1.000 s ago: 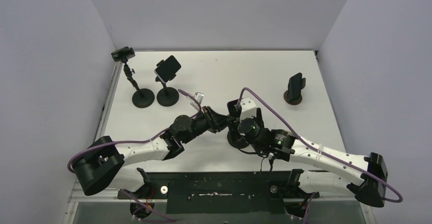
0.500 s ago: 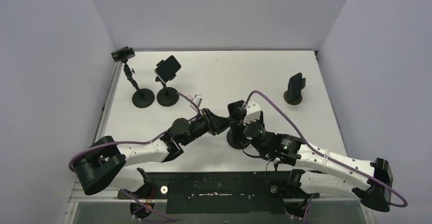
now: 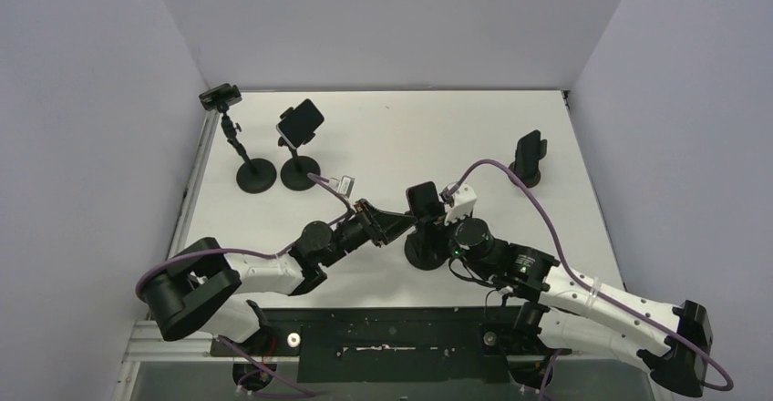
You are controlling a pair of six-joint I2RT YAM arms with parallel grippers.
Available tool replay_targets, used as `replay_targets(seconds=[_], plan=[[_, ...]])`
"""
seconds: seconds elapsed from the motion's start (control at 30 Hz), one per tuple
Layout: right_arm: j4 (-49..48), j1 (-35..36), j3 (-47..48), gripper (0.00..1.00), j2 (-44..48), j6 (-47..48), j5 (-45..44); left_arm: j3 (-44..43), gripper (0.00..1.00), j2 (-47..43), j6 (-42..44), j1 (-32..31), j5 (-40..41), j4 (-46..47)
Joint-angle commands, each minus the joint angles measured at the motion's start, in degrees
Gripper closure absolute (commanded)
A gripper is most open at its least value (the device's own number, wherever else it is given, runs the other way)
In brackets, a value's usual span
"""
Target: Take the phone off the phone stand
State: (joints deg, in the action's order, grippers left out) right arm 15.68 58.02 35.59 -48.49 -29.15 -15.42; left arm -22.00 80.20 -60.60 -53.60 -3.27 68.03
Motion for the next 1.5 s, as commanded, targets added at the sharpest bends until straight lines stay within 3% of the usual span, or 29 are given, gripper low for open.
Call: replay_targets(seconds=[0.0, 1.13, 1.47], plan=[[4.22, -2.74, -2.24, 1.0, 2.79, -4.08, -4.79, 2.44, 1.0, 1.09, -2.91, 2.18, 2.68, 9.95], [-4.7, -2.74, -5.18, 1.0, 11.15, -1.74, 7.77, 3.72, 1.0, 7.05, -3.3, 2.71, 0.41, 16.41], [-7.0, -2.71, -4.35, 1.0, 11.59, -1.34, 11.33, 2.06, 1.0, 7.6, -1.43, 2.62, -1.24, 13.3]])
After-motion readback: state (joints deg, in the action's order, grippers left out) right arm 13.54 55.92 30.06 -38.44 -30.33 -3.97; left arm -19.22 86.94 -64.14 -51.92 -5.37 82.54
